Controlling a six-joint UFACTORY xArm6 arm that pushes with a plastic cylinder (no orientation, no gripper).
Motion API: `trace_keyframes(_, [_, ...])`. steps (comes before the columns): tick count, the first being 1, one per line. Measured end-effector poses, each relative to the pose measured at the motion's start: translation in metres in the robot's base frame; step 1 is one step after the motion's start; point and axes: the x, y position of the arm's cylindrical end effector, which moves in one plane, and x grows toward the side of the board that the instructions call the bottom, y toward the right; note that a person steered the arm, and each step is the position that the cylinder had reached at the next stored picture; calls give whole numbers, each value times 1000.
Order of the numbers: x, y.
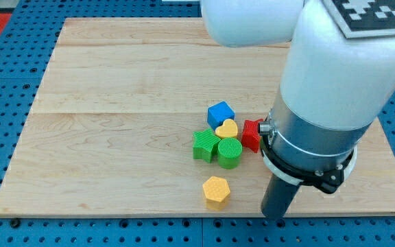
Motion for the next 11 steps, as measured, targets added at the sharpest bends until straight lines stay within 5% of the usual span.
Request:
trace_keyframes(1, [0, -4])
trace_keyframes(4, [-62, -183])
trace_keyframes(8, [-127, -173])
trace_keyframes(11, [-106, -193])
